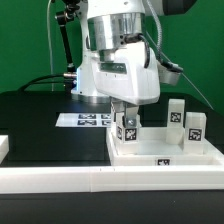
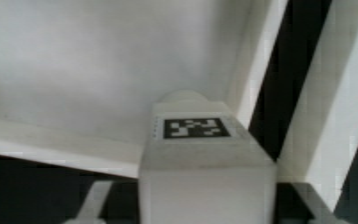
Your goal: Assemble square table
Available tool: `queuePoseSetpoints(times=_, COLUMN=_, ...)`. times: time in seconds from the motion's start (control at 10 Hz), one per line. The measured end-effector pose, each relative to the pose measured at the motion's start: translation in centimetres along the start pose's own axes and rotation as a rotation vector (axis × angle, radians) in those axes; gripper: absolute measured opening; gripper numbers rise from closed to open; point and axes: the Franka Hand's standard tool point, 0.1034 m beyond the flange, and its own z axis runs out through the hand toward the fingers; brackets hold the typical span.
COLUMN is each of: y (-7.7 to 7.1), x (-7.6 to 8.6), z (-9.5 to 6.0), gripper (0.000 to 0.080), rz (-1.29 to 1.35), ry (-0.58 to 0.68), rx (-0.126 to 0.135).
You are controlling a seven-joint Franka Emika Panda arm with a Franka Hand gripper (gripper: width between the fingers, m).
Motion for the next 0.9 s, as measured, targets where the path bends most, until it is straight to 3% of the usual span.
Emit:
queuePoseSetpoints(times=0.4, y=-0.02, x=0.0, z=0.04, gripper=0.0295, rz=0.002, ry=-0.008, rx=0.004)
queuePoseSetpoints(times=0.5, y=-0.05, x=-0.01, z=0.01, gripper=0.0514, rz=-0.015, ry=-0.008, rx=0.004)
queuePoseSetpoints(times=0.6, y=-0.06, x=-0.01, z=0.02, gripper=0.0514, rz=-0.104, ry=-0.006, rx=0.003)
queuePoseSetpoints(times=0.7, y=-0.09, x=0.01, z=0.04, gripper=0.0621, rz=-0.245, ry=-0.005, rx=0.002)
queuePoseSetpoints(times=0.9, y=-0.09, x=0.04, z=0.07, gripper=0.0641, rz=-0.409, ry=-0.004, rx=0.003)
